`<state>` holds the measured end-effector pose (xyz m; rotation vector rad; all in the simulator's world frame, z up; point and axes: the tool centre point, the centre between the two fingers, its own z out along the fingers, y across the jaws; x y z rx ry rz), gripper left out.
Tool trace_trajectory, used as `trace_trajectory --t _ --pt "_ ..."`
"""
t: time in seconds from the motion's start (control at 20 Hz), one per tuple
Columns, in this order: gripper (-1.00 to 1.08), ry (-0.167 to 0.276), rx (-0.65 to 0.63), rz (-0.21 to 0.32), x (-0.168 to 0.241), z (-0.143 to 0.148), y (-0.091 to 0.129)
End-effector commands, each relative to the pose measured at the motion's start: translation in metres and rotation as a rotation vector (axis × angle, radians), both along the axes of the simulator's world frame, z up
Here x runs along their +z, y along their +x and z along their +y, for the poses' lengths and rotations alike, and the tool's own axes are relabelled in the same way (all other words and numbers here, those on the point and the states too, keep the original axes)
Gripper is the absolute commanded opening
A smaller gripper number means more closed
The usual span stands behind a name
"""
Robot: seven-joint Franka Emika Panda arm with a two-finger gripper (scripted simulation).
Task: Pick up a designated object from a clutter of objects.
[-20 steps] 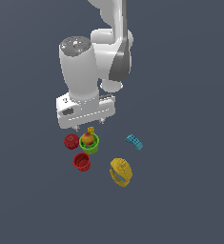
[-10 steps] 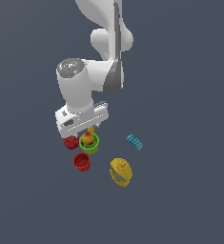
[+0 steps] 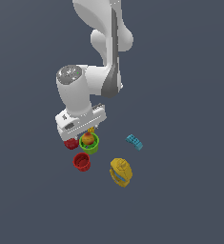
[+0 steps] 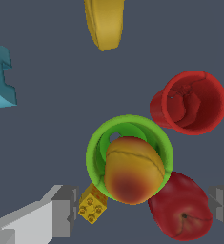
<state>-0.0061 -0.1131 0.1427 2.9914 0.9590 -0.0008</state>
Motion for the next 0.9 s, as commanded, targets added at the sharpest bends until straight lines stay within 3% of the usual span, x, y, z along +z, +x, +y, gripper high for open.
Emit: trace_trajectory --t 0.0,0.85 --pt "1.0 0.0 0.0 0.0 0.0 0.0 0.0" --pt "1.0 0.001 0.004 0.0 -0.051 0.0 0.0"
